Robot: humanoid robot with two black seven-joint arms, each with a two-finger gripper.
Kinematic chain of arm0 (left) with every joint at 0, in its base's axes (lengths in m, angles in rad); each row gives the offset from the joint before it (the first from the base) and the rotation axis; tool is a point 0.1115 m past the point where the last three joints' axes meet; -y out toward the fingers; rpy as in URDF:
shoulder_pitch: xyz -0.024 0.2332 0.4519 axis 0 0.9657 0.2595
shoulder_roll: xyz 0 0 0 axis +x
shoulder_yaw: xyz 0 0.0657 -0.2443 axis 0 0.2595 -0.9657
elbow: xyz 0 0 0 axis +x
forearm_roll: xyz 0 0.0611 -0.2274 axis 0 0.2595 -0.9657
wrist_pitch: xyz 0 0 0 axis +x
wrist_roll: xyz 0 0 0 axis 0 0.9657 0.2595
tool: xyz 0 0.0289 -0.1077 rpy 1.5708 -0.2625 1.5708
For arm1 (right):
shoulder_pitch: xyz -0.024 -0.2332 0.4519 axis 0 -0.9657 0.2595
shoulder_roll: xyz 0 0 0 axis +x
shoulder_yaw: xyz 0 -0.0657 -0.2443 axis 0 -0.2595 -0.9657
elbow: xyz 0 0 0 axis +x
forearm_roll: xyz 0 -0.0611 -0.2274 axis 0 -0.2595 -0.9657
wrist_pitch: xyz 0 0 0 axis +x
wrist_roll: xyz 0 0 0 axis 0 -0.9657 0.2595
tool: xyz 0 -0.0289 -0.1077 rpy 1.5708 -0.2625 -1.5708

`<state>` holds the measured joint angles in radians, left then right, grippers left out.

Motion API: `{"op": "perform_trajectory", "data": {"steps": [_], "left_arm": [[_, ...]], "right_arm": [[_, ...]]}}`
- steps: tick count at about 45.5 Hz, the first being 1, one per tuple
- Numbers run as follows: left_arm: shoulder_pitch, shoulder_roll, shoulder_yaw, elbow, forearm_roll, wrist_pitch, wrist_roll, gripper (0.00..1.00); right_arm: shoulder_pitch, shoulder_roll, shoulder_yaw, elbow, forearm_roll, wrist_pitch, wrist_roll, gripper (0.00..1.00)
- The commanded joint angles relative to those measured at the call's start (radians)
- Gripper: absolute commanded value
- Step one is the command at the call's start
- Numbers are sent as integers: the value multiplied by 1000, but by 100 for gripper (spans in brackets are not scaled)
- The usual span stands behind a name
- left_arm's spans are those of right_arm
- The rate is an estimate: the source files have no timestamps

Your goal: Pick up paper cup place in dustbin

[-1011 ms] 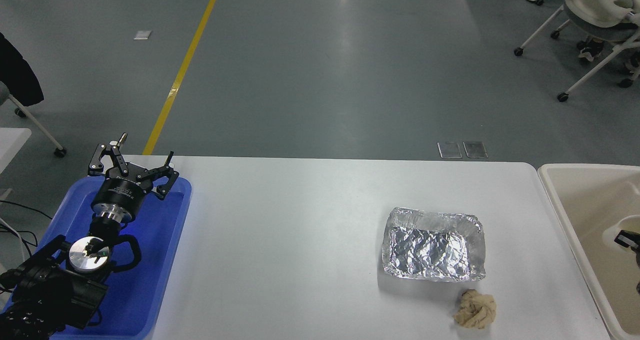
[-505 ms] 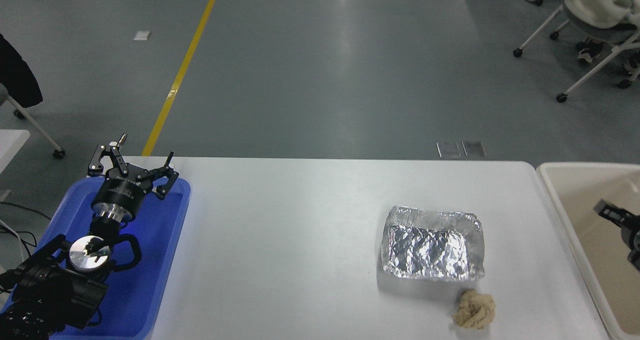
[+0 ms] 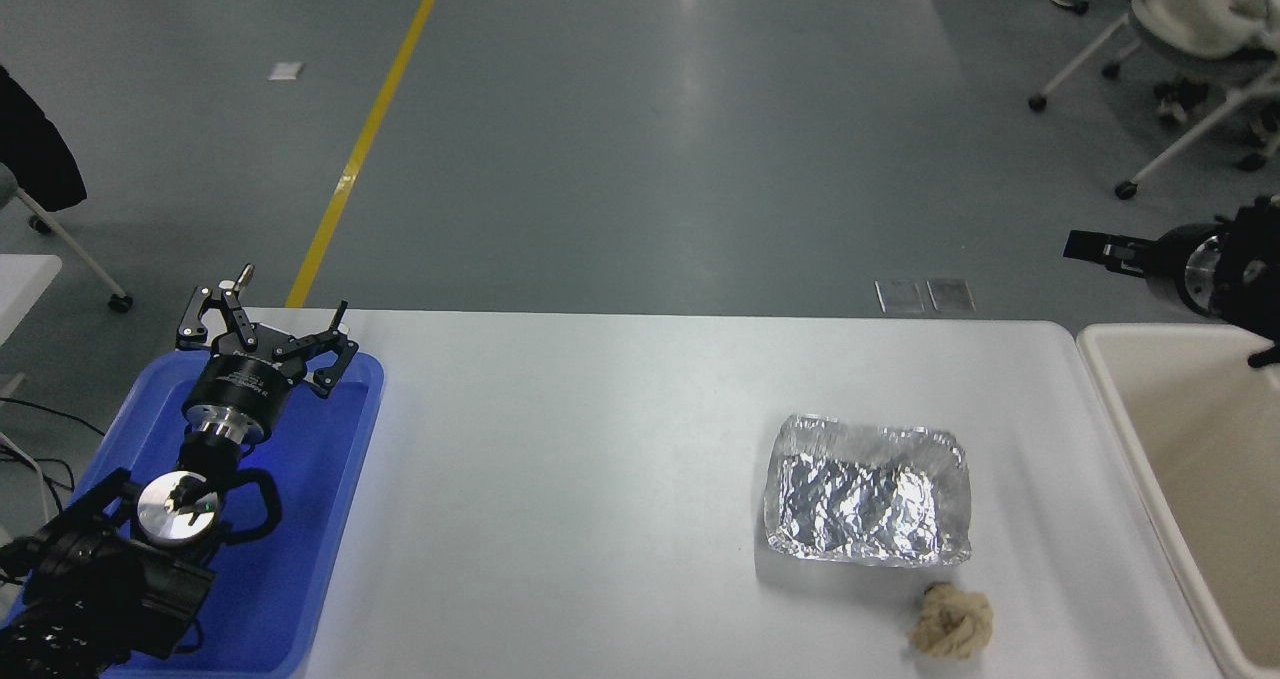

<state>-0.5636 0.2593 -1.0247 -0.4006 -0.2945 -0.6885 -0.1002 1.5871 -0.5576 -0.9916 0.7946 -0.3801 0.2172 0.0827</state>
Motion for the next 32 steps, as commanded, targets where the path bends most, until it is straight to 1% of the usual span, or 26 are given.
{"op": "perform_trajectory", "data": {"steps": [1, 9, 17, 25, 32], "left_arm": [[-1, 0, 0, 0, 0, 0, 0, 100], [-1, 0, 0, 0, 0, 1, 0, 100], [1, 0, 0, 0, 0, 1, 0, 100], [1, 0, 0, 0, 0, 1, 0, 100], [1, 0, 0, 0, 0, 0, 0, 100]], "right_arm": [[309, -7, -78, 136, -2, 342, 0, 100], [482, -34, -81, 216, -3, 568, -1, 100], [616, -61, -84, 305, -10, 568, -1, 100], [666, -59, -84, 317, -14, 568, -1, 100], [725, -61, -90, 382, -17, 568, -3, 100]]}}
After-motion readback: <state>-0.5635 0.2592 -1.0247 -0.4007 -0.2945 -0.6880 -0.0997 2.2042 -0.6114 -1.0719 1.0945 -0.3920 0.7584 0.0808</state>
